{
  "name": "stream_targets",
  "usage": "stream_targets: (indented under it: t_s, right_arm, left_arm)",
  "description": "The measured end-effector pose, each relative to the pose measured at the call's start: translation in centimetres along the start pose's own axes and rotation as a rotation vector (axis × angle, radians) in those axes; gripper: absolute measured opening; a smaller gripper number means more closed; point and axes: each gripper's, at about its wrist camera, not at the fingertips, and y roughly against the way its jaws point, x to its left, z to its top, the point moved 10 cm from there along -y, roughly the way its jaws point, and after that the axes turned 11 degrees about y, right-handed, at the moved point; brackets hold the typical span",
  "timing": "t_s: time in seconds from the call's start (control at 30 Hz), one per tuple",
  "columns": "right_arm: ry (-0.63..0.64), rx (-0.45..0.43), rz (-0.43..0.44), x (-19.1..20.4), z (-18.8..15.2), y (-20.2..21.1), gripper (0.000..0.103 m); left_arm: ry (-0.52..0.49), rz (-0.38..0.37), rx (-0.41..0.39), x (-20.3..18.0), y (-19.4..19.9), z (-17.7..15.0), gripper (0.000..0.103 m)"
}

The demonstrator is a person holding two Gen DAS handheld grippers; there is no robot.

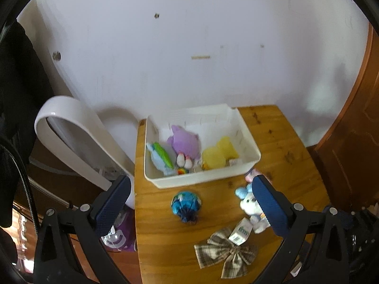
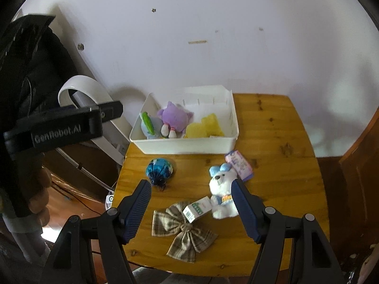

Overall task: Organize objects
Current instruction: 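Withdraw both tools from the tray back toward the table, then grasp the blue drawstring ball with the left tool while the right tool grasps the white box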

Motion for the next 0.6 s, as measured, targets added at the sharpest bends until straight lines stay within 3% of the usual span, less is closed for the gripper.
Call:
stream_targets:
  t_s: [0.37, 0.6]
  right_arm:
    - [-0.149, 0.139, 0.070, -0.7, -3.4, -4.2, 0.071]
    - [-0.335, 0.284, 0.126, -2.4, -6.3, -8.7, 0.071]
  left_arm:
    - [-0.040, 0.027, 0.123, 2.2, -4.0, -4.6, 0.102]
    - [-0.058, 0.042, 0.241, 3.4, -8.2, -7.4, 0.102]
